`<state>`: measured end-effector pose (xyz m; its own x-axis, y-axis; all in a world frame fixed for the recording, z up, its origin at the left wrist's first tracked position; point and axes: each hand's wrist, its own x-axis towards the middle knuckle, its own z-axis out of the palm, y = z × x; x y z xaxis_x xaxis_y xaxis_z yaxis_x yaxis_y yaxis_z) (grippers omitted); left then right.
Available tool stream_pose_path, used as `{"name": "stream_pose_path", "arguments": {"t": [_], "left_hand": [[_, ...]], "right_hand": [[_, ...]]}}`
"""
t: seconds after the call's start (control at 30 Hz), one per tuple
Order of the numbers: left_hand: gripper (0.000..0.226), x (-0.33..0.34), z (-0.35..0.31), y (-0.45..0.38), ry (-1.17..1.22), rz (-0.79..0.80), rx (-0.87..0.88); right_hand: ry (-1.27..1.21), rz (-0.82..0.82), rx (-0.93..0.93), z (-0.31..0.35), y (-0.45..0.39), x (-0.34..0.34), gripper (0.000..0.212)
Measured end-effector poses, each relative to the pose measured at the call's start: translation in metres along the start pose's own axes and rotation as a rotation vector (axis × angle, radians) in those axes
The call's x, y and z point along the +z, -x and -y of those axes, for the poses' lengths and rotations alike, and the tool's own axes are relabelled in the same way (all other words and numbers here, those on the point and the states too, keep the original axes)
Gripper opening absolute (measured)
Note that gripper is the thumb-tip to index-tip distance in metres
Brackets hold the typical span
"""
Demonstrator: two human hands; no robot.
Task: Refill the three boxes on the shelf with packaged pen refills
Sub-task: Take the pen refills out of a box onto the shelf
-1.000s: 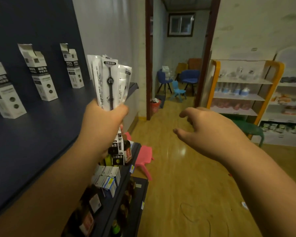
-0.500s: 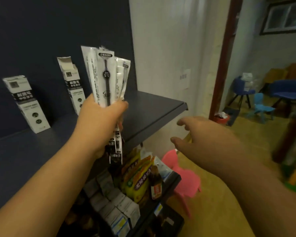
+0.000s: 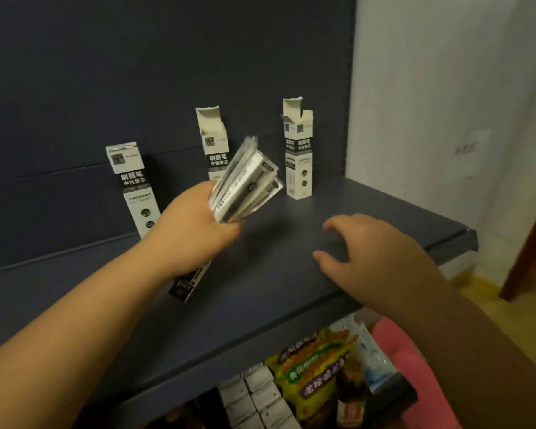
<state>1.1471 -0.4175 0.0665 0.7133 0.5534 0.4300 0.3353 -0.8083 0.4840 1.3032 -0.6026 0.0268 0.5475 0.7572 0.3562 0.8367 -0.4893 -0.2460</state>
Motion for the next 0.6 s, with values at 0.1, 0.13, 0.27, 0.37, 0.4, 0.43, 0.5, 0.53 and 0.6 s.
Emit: {"name": "stream_pose_path", "arguments": {"t": [0.1, 0.13, 0.27, 0.37, 0.4, 0.43, 0.5, 0.53, 0.6], "left_hand": [[0.025, 0.002, 0.024, -0.017, -0.104, 0.127, -0.019], [0.026, 0.004, 0.031, -0.022, -0.131, 0.169, -0.025], [0.036, 0.021, 0.052, -0.038, -0.224, 0.326, -0.088], [0.043, 0.032, 0.058, -0.053, -0.307, 0.430, -0.105], [0.044, 0.035, 0.057, -0.057, -0.329, 0.457, -0.101], [0.046, 0.037, 0.055, -0.061, -0.343, 0.482, -0.099], [0.049, 0.042, 0.049, -0.069, -0.338, 0.524, -0.107], [0.053, 0.044, 0.046, -0.072, -0.326, 0.544, -0.114], [0.061, 0.050, 0.042, -0.077, -0.296, 0.579, -0.135]], "right_hand": [[0.025, 0.047, -0.033, 0.005, -0.032, 0.007, 0.052], [0.031, 0.051, -0.047, 0.007, -0.040, 0.010, 0.052], [0.009, 0.058, -0.087, 0.006, -0.063, 0.020, 0.052], [0.037, 0.079, -0.125, -0.002, -0.088, 0.023, 0.053], [0.054, 0.074, -0.143, -0.005, -0.097, 0.023, 0.052], [0.066, 0.069, -0.159, -0.007, -0.103, 0.022, 0.052], [0.057, 0.069, -0.206, -0.013, -0.115, 0.021, 0.052], [0.041, 0.083, -0.232, -0.017, -0.121, 0.021, 0.052], [0.023, 0.159, -0.311, -0.027, -0.134, 0.019, 0.055]]}}
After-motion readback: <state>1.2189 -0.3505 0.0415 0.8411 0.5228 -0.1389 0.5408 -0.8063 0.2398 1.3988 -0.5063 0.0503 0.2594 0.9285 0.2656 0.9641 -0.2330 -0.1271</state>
